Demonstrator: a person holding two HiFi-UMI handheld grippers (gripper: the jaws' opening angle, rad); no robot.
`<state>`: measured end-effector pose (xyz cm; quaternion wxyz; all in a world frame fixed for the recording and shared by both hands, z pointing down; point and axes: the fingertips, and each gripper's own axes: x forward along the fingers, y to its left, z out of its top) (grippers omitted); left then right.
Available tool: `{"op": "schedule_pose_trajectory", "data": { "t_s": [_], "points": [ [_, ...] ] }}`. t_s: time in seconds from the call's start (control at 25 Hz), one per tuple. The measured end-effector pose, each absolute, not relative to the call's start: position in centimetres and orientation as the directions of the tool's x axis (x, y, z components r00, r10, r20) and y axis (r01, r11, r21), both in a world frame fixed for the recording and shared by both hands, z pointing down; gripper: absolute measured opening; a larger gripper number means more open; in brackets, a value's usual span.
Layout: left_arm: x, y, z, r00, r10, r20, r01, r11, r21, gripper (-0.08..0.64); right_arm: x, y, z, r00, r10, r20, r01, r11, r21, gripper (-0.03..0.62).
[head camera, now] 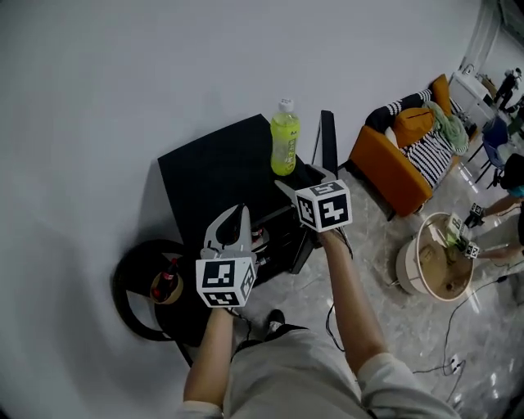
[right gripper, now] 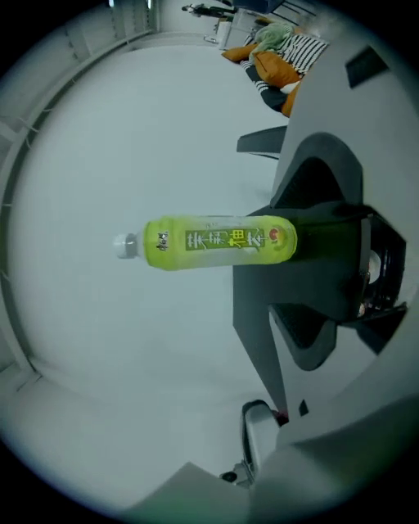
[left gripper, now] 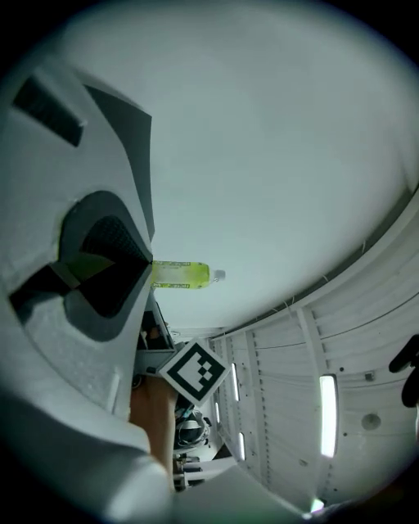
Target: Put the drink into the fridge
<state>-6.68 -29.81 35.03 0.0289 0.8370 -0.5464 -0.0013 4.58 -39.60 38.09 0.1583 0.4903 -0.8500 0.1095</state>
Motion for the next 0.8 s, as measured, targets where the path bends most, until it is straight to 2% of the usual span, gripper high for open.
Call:
{"op": "schedule_pose_trajectory", "data": {
  "t_s": [0.08,0.28,0.56,0.8],
  "points": [
    [-6.5,-30.8,34.4,0.405,-0.914,0.010,-0.913,-0.404,0.056,0.009,4.0,-39.5,37.8,-0.481,-0.783,0.394,-0.856,0.517,-0.018,0.318],
    [-5.6,-31.3,33.5,0.425,-0.905,-0.022,-0.902,-0.425,0.071,0.009,4.3,-40.7,33.9,-0.440,-0.859,0.262,-0.884,0.465,0.040,0.318],
    [-4.2,-32.0,32.3,0.456,-0.889,-0.033,-0.887,-0.457,0.062,0.009,2.4,-46.0,34.8,-0.383,-0.855,0.349,-0.895,0.437,0.089,0.342],
    [-4.8,-31.8,32.3,0.466,-0.885,-0.023,-0.882,-0.466,0.061,0.009,2.2,-47.3,34.6,-0.356,-0.877,0.323,-0.903,0.412,0.123,0.319]
  ]
}}
